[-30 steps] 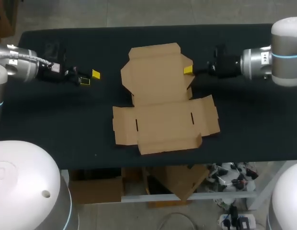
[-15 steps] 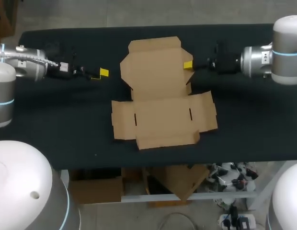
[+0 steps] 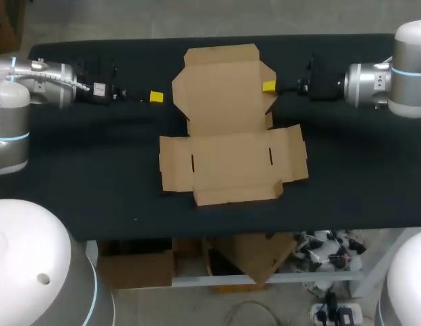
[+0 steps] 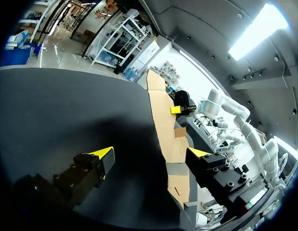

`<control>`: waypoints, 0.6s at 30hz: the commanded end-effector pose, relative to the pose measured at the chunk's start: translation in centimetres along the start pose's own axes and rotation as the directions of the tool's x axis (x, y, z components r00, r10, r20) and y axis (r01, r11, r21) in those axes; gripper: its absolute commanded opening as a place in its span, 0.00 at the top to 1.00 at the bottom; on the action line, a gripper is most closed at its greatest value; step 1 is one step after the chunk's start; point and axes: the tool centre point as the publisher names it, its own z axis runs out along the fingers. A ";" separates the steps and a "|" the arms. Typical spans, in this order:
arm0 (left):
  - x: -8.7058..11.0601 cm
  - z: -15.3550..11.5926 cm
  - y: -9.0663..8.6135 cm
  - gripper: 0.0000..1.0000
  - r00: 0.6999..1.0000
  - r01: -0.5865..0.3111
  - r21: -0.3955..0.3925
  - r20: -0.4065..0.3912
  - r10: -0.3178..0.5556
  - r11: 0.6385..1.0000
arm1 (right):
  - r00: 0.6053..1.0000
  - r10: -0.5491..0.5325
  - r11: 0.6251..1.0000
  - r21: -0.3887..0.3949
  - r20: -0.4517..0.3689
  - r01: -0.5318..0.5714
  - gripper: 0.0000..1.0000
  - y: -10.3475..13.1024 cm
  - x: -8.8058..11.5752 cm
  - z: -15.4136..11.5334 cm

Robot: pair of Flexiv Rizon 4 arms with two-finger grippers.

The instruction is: Assemble the packaging by folding the flat box into shape, placing the metal phone stand inside, and closing the box properly

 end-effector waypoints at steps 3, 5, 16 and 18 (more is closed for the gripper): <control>-0.5 0.8 -0.8 0.00 0.999 -0.028 0.009 -0.032 0.029 1.000 | 1.000 -0.015 1.000 -0.009 -0.010 0.014 1.00 0.4 -0.1 0.3; -0.5 1.0 -1.1 0.00 0.998 -0.040 0.015 -0.039 0.041 0.999 | 1.000 -0.021 1.000 -0.015 -0.012 0.020 1.00 0.5 0.0 0.3; -1.3 2.0 -2.6 0.00 0.996 -0.078 0.042 -0.047 0.080 0.996 | 0.999 -0.045 0.999 -0.029 -0.025 0.044 1.00 1.3 0.0 0.6; -1.3 2.1 -2.7 0.00 0.995 -0.090 0.047 -0.046 0.093 0.995 | 0.999 -0.047 0.998 -0.030 -0.025 0.047 1.00 1.4 -0.1 0.7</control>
